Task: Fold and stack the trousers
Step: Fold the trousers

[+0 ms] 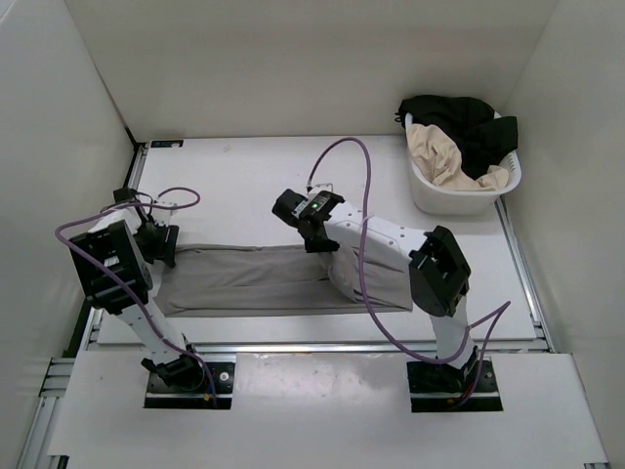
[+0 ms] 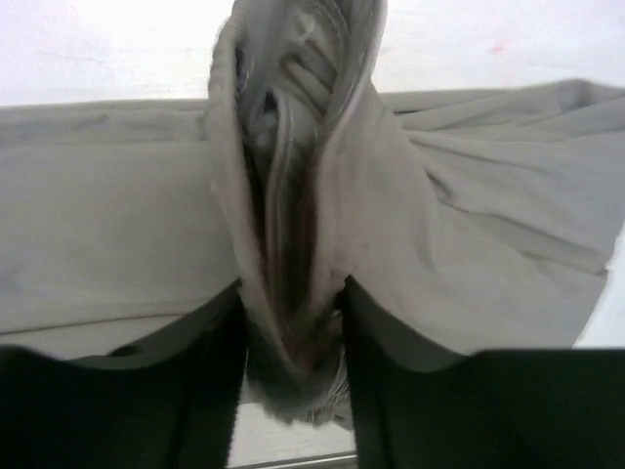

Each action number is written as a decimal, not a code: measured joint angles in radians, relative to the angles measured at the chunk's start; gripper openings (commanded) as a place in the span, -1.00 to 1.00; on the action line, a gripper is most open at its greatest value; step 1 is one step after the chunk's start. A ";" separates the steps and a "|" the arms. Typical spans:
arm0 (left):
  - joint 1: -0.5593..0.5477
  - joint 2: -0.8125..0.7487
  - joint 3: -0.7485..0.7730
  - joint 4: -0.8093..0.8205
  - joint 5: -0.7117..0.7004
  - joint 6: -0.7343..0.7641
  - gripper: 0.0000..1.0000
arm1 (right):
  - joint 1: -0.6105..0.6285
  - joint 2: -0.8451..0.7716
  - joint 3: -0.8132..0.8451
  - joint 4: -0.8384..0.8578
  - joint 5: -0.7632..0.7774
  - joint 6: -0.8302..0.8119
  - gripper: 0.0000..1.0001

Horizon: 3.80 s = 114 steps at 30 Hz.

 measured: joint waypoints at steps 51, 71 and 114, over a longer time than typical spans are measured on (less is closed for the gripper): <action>-0.991 0.166 0.398 -0.155 0.353 -0.224 0.54 | -0.673 -0.671 -1.083 0.552 -0.452 -0.130 0.06; -1.044 0.190 0.357 -0.137 0.210 -0.296 -0.72 | -0.673 -0.723 -1.096 0.504 -0.418 -0.144 0.16; -0.944 0.061 0.178 -0.444 0.322 -0.186 0.38 | -0.673 -0.685 -1.033 0.504 -0.452 -0.167 0.20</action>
